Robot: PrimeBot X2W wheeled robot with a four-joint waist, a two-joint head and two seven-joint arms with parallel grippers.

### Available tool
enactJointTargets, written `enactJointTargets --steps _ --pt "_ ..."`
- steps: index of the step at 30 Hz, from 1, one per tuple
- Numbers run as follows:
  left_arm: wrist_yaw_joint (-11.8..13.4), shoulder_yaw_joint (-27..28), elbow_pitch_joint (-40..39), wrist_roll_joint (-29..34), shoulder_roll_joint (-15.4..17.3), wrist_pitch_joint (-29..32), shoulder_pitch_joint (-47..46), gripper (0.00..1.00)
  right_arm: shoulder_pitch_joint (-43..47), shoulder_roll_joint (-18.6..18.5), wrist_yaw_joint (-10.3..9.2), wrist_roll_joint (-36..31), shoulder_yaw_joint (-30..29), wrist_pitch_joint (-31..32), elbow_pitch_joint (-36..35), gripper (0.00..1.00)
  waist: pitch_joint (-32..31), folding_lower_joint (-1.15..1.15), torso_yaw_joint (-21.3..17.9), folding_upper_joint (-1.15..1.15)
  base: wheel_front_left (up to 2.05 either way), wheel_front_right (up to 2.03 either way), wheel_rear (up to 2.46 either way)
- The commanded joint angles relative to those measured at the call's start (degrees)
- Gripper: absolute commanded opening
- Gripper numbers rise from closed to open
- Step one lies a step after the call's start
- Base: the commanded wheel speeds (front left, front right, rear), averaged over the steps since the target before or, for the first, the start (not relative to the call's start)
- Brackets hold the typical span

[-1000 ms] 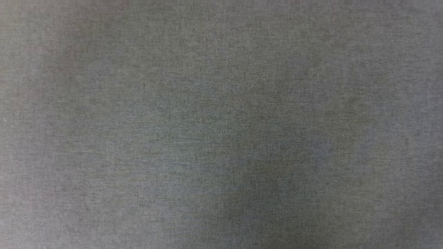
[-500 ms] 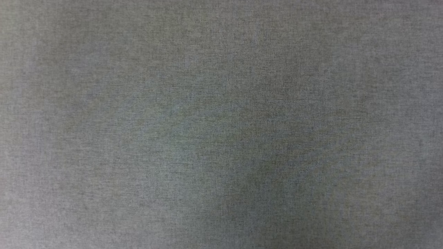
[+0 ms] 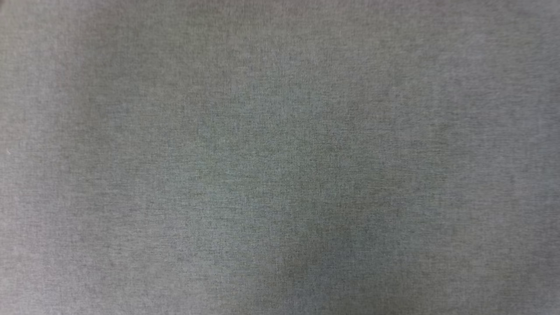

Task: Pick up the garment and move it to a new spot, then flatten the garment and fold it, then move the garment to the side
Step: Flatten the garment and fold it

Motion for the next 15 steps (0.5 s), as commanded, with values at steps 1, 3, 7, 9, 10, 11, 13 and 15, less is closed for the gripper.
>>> enactJointTargets --steps 1,3,7,9,10,11,13,15 --pt "0.3 0.4 -1.0 -0.5 0.6 -0.4 3.9 0.00 3.3 0.3 -0.06 1.1 0.9 -1.0 -0.7 0.00 -1.5 -0.01 -0.4 0.00 0.00 0.00 0.00" --pt "0.8 1.2 -2.9 -1.3 0.8 -0.4 8.8 0.00 7.5 0.3 -0.05 2.2 2.3 -1.9 -1.5 0.00 -2.8 -0.01 -0.6 0.00 0.00 0.00 0.00" --pt "2.0 2.4 -8.1 -2.2 2.0 -0.4 20.5 0.00 16.1 -0.7 -0.06 4.5 4.5 -3.3 -4.2 0.00 -5.7 -0.01 -0.8 0.00 0.00 0.00 0.00" --pt "3.1 3.0 -10.9 -2.7 2.4 -0.4 26.4 0.00 20.6 -1.4 -0.06 5.3 5.5 -3.5 -5.8 0.00 -7.2 -0.01 -0.7 0.00 0.00 0.00 0.00" --pt "3.5 2.8 -12.3 -2.9 2.8 -0.4 29.9 0.00 22.8 -1.7 -0.06 5.9 5.9 -3.7 -6.6 0.00 -7.9 -0.01 -0.7 0.00 0.00 0.00 0.00" --pt "4.3 3.2 -13.7 -3.3 3.2 -0.4 32.9 0.00 25.0 -2.1 -0.06 6.3 6.2 -3.8 -7.4 0.00 -8.6 -0.01 -0.7 0.00 0.00 0.00 0.00" --pt "4.8 2.9 -16.3 -3.6 4.2 -0.4 38.8 0.00 29.6 -3.1 -0.06 7.2 6.8 -3.7 -9.0 0.00 -10.1 -0.01 -0.5 0.00 0.00 0.00 0.00" --pt "5.3 2.7 -18.9 -4.2 5.0 -0.4 44.3 0.00 33.9 -4.2 -0.06 8.0 7.4 -3.6 -10.7 0.00 -11.6 -0.01 -0.4 0.00 0.00 0.00 0.00"
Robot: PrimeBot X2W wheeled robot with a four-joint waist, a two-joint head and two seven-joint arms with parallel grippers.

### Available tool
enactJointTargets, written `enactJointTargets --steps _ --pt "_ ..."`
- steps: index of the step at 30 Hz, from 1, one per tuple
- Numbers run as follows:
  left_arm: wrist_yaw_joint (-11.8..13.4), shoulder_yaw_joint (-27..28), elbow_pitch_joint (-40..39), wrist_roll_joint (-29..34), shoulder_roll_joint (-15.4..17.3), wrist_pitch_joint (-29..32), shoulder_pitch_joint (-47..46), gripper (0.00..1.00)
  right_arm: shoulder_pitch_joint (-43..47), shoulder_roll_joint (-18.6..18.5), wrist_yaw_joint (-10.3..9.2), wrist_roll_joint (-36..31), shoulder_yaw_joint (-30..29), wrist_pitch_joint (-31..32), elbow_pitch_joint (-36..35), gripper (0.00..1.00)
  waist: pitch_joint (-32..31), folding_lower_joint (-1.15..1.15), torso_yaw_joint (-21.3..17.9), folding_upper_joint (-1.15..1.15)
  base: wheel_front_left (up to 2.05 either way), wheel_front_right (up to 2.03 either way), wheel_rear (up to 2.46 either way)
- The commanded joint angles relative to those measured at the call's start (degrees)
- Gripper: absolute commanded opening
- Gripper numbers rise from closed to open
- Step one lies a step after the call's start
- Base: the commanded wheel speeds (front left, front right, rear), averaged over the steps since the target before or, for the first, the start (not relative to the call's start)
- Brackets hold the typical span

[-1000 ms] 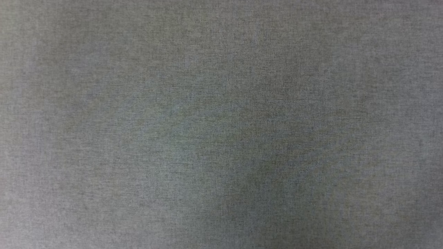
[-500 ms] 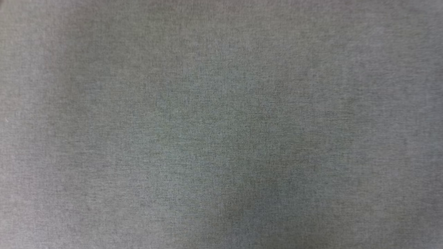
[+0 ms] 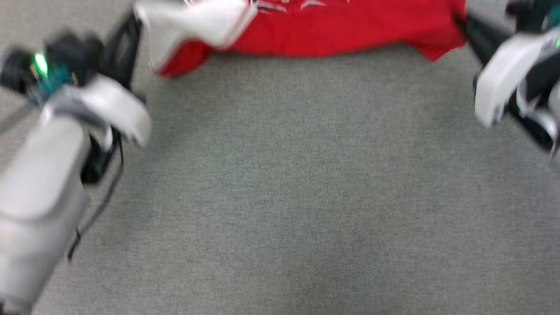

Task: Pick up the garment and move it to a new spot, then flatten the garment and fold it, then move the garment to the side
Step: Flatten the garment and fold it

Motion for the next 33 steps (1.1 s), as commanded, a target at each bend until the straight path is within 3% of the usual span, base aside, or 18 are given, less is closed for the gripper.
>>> enactJointTargets --steps 1,16,25,33 --pt "0.4 -0.4 -2.1 -0.9 0.9 -0.3 5.0 0.00 3.9 -1.5 -0.06 1.2 0.3 -0.4 -1.4 0.00 -2.7 0.00 0.3 0.00 0.00 0.00 0.00" --pt "6.0 -5.2 -16.8 -6.1 8.3 3.1 36.5 0.00 30.5 -10.8 -0.06 7.6 -0.2 2.6 -13.7 0.00 -14.2 0.00 0.7 0.00 0.00 0.00 0.00" --pt "9.7 -8.4 -24.2 -10.0 10.9 6.6 49.8 0.00 48.4 -15.0 -0.06 8.8 -6.8 6.4 -21.3 0.00 -19.3 0.00 1.6 0.00 0.00 0.00 0.00" --pt "11.1 -11.4 -29.1 -13.3 13.2 10.8 57.8 0.00 60.8 -15.9 -0.06 7.3 -14.9 10.8 -26.2 0.00 -21.8 0.00 2.4 0.00 0.00 0.00 0.00"
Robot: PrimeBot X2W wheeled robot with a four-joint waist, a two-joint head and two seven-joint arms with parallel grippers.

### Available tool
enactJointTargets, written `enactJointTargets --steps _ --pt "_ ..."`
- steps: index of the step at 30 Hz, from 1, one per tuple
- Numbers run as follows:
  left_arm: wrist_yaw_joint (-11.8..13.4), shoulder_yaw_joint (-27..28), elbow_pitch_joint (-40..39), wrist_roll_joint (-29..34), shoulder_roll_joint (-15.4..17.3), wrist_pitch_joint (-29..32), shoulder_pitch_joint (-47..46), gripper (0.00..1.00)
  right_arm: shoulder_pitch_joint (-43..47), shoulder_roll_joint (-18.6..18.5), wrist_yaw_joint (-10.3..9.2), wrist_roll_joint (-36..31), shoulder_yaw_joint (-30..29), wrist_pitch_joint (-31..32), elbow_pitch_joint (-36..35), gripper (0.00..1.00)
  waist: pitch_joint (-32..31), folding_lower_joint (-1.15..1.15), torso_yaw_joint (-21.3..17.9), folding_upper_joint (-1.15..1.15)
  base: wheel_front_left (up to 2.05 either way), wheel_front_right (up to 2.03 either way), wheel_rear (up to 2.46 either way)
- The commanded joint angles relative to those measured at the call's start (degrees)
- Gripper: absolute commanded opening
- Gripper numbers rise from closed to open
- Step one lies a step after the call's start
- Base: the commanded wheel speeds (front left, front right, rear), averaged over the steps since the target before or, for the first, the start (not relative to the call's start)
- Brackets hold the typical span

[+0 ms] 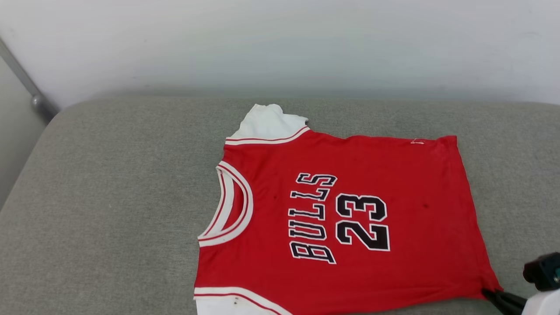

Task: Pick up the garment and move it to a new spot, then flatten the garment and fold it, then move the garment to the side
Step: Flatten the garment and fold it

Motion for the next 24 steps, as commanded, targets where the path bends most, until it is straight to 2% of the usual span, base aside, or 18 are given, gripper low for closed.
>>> enactJointTargets --steps 1,4,10,24 --pt "0.4 -0.2 -0.6 -0.3 0.6 0.5 0.8 0.00 1.8 0.1 -0.06 -0.6 -1.3 0.6 -0.5 0.00 -0.3 0.02 0.4 0.00 0.00 0.00 0.00" --pt "1.0 -0.4 -2.2 -0.7 1.2 1.7 1.5 0.00 6.8 1.5 -0.06 -2.1 -5.4 3.5 -2.9 0.00 -0.5 0.02 0.9 0.00 0.00 0.00 0.00" --pt "0.4 -0.5 -1.8 0.8 0.8 1.8 -1.4 0.00 8.5 4.2 -0.06 -4.1 -9.7 5.1 -5.4 0.00 0.4 0.02 0.7 0.00 0.00 0.00 0.00" --pt "-3.4 2.5 -0.2 7.5 0.0 3.1 -18.7 0.00 2.3 8.3 -0.06 -6.3 -14.9 6.1 -9.3 0.00 3.7 0.02 -1.4 0.00 0.00 0.00 0.00"
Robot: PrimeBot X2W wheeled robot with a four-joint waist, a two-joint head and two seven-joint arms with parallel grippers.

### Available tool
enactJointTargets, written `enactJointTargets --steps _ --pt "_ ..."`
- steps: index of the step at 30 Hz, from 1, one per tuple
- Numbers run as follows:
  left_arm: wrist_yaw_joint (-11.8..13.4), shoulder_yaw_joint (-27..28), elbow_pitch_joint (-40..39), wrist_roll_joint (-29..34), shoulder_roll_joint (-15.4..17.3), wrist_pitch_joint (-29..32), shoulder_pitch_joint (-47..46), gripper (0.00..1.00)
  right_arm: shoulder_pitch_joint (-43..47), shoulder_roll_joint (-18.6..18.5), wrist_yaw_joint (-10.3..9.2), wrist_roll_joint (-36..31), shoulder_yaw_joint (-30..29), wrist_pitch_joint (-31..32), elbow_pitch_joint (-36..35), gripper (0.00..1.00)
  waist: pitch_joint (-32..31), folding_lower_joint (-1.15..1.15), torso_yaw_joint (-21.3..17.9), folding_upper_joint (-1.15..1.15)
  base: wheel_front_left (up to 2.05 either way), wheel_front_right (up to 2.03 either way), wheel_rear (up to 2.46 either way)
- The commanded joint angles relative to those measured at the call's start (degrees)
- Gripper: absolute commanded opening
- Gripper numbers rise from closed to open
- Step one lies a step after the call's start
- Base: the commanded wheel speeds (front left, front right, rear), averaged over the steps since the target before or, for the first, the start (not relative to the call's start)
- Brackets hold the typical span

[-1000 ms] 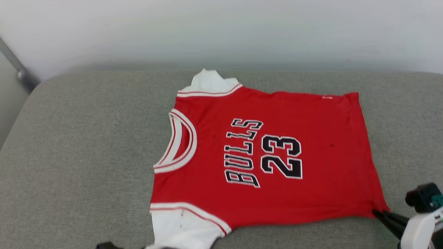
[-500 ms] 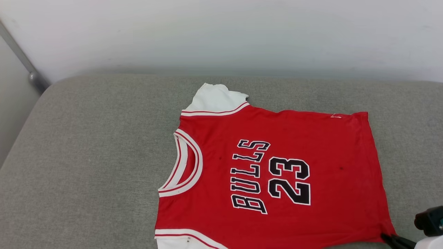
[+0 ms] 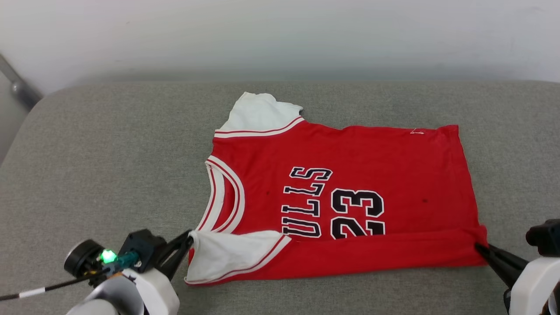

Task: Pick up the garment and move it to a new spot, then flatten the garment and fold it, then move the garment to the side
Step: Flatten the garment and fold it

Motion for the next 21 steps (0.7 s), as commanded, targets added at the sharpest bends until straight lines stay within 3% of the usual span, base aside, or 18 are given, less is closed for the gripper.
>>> enactJointTargets --steps 1,11,21 --pt "-0.7 0.3 0.5 0.6 -0.4 0.3 -2.3 0.00 -1.6 0.5 -0.06 -0.3 -0.3 0.1 -0.3 0.00 0.8 0.00 -0.6 0.00 0.00 0.00 0.00" --pt "-5.0 1.2 7.7 2.8 -3.6 0.4 -13.7 0.00 -7.9 1.8 -0.06 -0.8 0.3 1.0 1.2 0.00 6.1 0.00 -3.0 0.00 0.00 0.00 0.00" --pt "-8.5 0.8 19.3 3.4 -6.4 -1.3 -19.1 0.00 -14.8 2.2 -0.06 -0.6 4.4 2.5 6.3 0.00 12.1 0.00 -4.1 0.00 0.00 0.00 0.00"
